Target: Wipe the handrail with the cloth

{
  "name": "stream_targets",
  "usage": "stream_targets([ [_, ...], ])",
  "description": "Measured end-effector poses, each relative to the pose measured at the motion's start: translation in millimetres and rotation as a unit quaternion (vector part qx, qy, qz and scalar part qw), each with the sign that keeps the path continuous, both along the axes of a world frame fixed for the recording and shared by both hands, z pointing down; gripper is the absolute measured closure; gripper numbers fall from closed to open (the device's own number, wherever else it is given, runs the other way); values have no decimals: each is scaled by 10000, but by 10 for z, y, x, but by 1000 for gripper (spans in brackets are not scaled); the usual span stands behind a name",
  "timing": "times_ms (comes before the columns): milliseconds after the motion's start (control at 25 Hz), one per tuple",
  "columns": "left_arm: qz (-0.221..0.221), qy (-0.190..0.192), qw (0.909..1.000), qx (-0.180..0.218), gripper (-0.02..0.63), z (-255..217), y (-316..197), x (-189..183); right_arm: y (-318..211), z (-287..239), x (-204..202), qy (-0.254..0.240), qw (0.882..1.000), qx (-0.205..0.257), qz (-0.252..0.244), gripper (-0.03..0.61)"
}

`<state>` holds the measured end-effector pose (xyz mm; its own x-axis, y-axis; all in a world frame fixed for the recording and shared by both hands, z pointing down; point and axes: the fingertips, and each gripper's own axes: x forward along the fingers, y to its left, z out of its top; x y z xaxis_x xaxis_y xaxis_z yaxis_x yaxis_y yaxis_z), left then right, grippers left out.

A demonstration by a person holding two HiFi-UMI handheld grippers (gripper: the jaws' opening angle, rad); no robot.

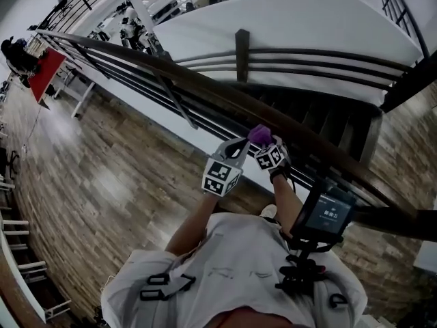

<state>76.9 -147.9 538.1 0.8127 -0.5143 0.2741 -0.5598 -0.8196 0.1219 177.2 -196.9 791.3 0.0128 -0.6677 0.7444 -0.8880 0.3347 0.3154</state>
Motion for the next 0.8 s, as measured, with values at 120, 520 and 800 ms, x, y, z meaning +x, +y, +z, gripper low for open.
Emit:
stream_targets([
  [120,224,-22,9997,4,614,-26,170,223,224,-59,201,15,9999,25,125,490],
  [520,820,31,9966,41,614,-39,427,793,625,-47,661,43,9991,63,413,489],
  [800,1163,78,9932,-15,614,68,594,1040,787,-48,848,72,9983,127,561,489],
])
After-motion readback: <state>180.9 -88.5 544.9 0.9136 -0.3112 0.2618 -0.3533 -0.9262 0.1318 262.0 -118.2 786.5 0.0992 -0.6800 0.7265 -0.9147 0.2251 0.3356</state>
